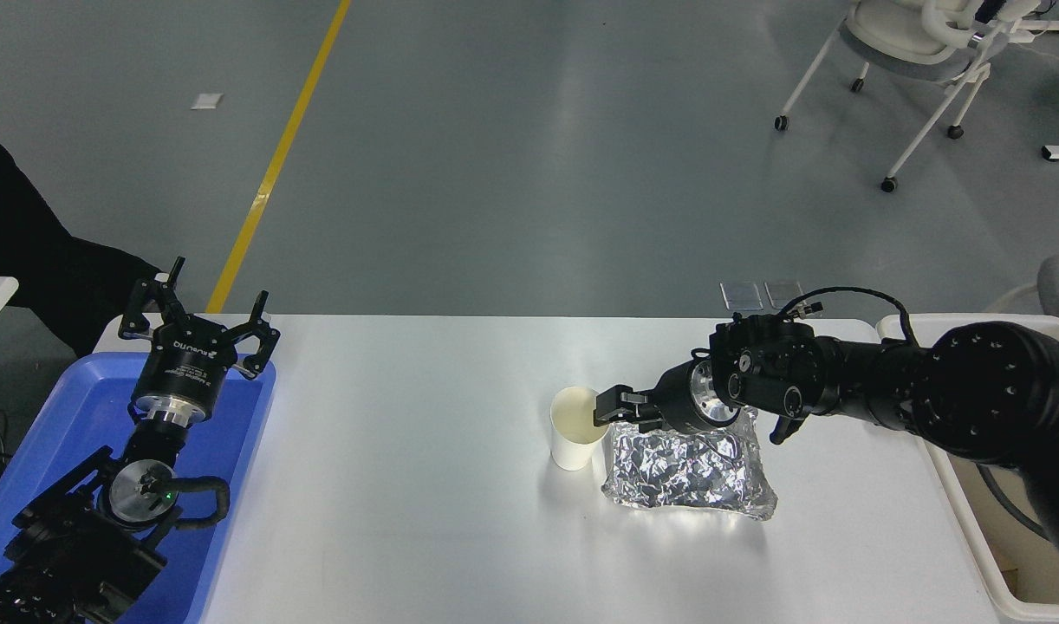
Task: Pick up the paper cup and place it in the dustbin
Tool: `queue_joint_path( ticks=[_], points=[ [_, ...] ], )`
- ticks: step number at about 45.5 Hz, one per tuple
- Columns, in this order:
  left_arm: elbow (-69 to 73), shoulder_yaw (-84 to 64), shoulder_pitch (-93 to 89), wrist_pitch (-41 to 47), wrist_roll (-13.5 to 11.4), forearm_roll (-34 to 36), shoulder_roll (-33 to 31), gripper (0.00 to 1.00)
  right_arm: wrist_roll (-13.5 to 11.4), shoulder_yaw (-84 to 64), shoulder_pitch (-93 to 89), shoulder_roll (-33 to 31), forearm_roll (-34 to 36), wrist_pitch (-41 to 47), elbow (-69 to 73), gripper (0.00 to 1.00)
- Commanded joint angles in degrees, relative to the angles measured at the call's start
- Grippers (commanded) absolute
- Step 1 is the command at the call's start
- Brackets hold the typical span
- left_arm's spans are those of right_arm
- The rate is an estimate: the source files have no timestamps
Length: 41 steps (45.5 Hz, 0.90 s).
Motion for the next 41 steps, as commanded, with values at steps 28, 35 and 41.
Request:
queue_joint_path(
  ticks=[28,35,41],
  points=[
    [-0.01,-0.08,0.18,0.00,0.01,0.00,0.09,1.00,0.28,1.92,7.55,0.00,1.22,5.76,4.75,0.00],
    [-0.01,-0.08,0.26,0.00,0.01,0.00,0.09,1.00,0.20,1.30,18.17,0.00,7.18,8.57,11.25,0.00],
    [-0.01,-0.08,0.26,0.00,0.01,0.00,0.09,1.00,0.11,0.86,30.39,0.00,9.04,10.77,19.77,0.00]
  ],
)
